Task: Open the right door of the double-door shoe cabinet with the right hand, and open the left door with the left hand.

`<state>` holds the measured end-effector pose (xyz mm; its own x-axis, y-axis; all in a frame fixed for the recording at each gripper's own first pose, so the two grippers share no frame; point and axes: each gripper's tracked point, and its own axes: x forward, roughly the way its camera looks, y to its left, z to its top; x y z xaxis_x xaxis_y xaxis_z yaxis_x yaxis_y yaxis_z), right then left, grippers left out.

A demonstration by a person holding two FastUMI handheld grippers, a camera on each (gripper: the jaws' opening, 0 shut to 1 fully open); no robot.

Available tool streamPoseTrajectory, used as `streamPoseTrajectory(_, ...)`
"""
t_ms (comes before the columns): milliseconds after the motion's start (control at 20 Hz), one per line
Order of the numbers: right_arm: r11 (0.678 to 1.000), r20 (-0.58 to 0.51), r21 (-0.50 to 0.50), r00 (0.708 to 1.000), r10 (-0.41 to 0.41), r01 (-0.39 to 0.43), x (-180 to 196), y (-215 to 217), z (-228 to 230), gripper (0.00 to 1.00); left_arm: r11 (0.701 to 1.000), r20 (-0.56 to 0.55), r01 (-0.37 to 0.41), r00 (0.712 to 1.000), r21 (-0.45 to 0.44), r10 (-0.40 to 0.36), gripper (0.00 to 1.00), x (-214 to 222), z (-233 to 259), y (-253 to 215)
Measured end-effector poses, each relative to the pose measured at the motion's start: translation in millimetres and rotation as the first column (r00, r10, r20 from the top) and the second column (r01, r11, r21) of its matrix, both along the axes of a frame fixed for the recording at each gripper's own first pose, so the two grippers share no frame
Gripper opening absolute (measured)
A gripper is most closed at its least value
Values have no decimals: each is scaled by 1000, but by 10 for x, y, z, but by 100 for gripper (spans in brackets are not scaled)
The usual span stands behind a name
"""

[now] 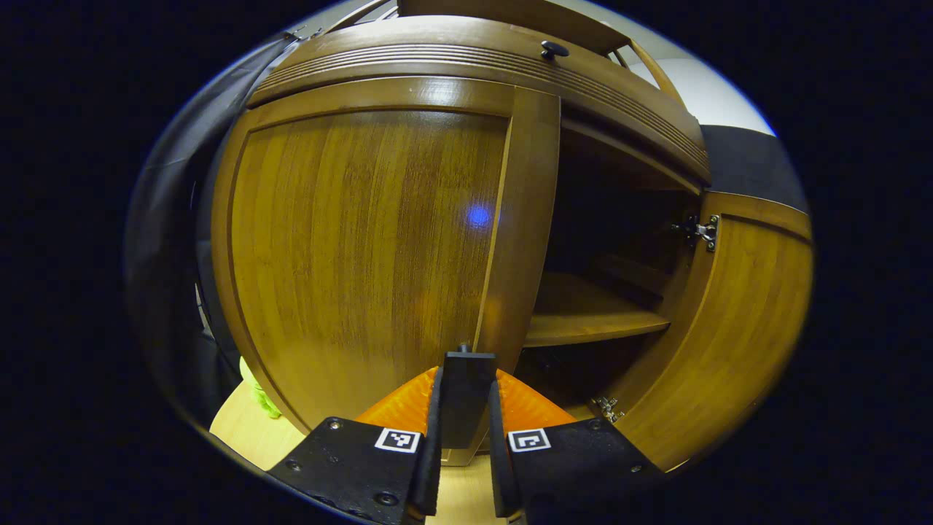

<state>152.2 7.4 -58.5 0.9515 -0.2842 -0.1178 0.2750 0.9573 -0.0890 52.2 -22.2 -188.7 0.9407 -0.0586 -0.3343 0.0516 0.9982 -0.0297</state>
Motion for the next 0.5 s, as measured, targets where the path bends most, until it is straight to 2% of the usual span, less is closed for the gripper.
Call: streamPoseTrajectory(500,985,-25,46,985,170,-169,116,359,-117,92,997,9,-74,997,-7,74,30,-674,129,207)
